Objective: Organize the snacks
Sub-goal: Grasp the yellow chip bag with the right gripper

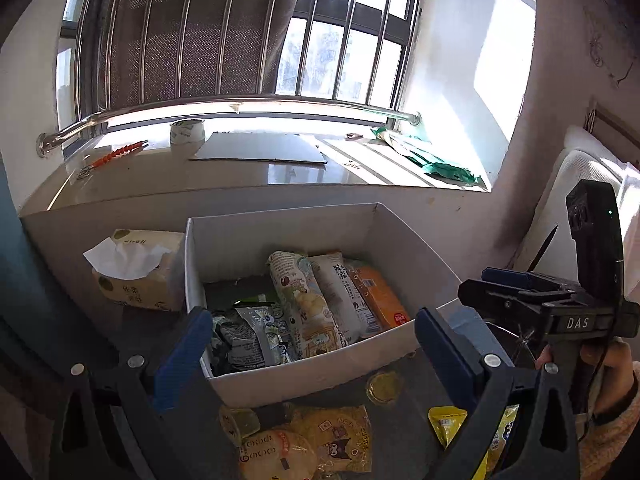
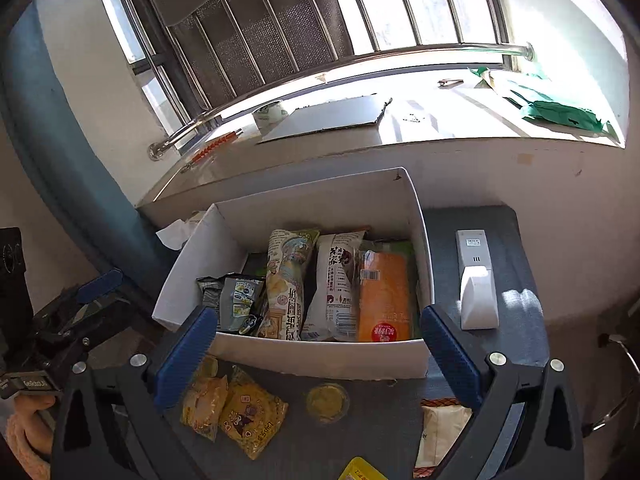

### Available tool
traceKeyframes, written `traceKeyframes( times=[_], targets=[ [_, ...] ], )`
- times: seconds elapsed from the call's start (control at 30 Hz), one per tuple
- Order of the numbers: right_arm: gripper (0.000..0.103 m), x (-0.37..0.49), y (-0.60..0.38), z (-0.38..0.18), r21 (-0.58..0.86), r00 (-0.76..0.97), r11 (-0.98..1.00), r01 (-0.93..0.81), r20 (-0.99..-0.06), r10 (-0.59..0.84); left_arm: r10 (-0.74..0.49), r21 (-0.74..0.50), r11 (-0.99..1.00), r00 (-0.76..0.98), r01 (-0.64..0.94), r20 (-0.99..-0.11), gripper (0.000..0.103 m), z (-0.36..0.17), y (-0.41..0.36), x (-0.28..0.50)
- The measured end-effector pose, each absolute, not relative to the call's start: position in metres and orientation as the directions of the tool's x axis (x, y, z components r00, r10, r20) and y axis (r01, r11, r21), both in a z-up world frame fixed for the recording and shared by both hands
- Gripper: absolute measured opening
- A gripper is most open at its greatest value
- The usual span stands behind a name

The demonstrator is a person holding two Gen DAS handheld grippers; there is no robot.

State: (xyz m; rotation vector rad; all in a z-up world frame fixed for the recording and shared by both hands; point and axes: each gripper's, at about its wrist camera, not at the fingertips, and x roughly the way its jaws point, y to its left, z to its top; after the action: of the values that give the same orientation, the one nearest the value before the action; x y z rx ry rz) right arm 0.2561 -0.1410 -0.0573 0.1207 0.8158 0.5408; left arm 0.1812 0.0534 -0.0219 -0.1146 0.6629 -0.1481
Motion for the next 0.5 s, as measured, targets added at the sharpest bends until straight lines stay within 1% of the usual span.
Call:
traceKeyframes(
  times=[0.13, 0.27, 0.4, 0.5],
  targets=[
    [0.103, 0.213, -0.149, -0.062, 0.280, 0.543, 0.835, -0.475, -0.653, 0.528, -0.202, -0.169, 0.978, 0.769, 0.124, -0.607, 0.103, -0.035, 0.049, 0.142],
    [0.103, 0.168, -0.165, -0.082, 0.262, 0.529, 0.836, -0.483, -0.673, 0.516, -0.212, -0.228, 0.970, 0.753, 0.084, -0.624, 0.103, -0.061, 0.051, 0.104],
    [0.103, 0.125, -0.188, -0.114, 0.257, 0.549, 0.879, -0.402, -0.701, 0.456, -0.209, -0.302, 0.953, 0.720, -0.001, -0.661, 0.103, -0.090, 0.054, 0.073],
    [0.103, 0.094, -0.204, -0.138, 0.280, 0.550, 0.900, -0.335, -0.717, 0.428, -0.212, -0.324, 0.946, 0.707, -0.026, -0.675, 0.103, -0.106, 0.049, 0.052]
  ],
)
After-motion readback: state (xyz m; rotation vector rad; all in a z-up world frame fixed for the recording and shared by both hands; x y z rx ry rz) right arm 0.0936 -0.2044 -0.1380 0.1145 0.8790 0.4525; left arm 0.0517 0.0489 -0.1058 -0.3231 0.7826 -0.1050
